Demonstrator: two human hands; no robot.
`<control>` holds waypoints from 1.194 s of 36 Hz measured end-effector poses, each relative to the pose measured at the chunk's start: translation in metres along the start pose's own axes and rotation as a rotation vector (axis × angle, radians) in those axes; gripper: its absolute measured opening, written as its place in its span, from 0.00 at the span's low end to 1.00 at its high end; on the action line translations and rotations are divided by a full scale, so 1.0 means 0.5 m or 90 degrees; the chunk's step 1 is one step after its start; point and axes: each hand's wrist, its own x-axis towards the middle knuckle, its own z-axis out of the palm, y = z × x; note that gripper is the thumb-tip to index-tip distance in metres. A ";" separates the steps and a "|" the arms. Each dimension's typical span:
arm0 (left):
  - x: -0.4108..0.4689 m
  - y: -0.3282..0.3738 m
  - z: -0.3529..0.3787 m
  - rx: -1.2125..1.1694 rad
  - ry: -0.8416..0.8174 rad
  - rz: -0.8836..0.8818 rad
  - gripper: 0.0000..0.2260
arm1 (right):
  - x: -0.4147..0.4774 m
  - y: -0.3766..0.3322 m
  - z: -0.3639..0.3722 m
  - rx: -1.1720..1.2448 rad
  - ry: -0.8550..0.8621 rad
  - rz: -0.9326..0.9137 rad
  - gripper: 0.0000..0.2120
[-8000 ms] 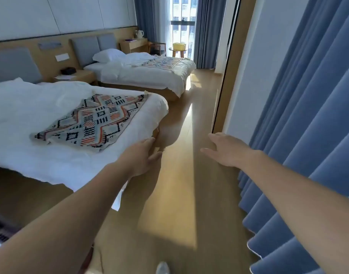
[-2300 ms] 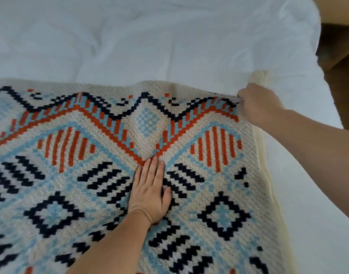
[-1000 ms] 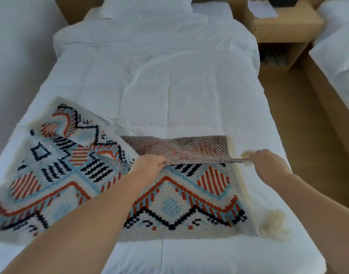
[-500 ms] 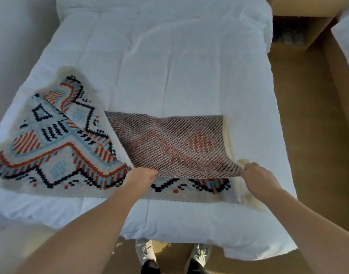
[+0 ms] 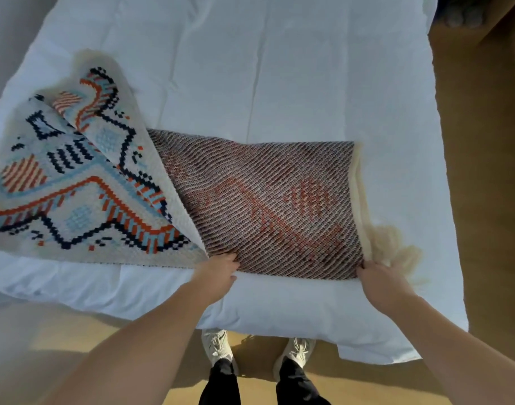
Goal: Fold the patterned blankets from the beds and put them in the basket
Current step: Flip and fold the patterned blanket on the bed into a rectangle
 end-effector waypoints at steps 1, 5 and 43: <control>-0.006 0.002 -0.002 0.001 0.005 0.003 0.17 | -0.001 -0.005 -0.003 0.006 -0.007 0.002 0.16; -0.062 0.005 -0.031 -0.080 0.062 -0.009 0.18 | -0.020 -0.028 -0.057 0.024 -0.030 0.001 0.14; -0.663 -0.619 -0.344 -0.192 0.444 -0.183 0.17 | -0.170 -0.771 -0.621 0.335 0.259 -0.121 0.11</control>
